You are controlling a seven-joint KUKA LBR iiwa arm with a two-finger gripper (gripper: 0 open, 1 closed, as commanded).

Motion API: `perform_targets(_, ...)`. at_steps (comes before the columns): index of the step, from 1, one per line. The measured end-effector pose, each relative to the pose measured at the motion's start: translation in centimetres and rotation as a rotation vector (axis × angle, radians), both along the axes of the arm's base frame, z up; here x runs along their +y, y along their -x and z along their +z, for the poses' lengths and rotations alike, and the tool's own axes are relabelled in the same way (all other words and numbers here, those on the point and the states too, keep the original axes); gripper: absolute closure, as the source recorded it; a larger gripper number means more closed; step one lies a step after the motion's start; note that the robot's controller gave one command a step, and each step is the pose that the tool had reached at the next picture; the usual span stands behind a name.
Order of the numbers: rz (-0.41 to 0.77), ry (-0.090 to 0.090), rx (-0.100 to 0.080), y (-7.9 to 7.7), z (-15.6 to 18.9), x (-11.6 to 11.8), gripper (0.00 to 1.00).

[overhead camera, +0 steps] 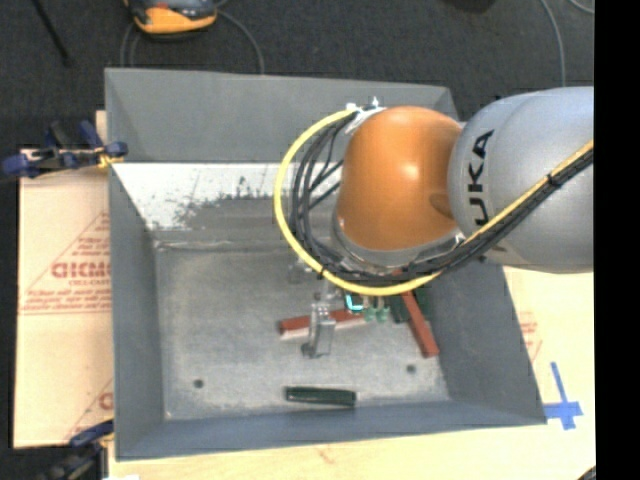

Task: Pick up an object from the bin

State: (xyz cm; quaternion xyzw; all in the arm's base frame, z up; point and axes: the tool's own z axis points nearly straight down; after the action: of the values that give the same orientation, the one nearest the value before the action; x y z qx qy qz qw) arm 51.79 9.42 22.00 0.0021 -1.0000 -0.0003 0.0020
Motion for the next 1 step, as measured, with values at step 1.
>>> perform_targets(1, -0.005, -0.001, -0.008, -0.17, 0.39, -0.07, 1.0)
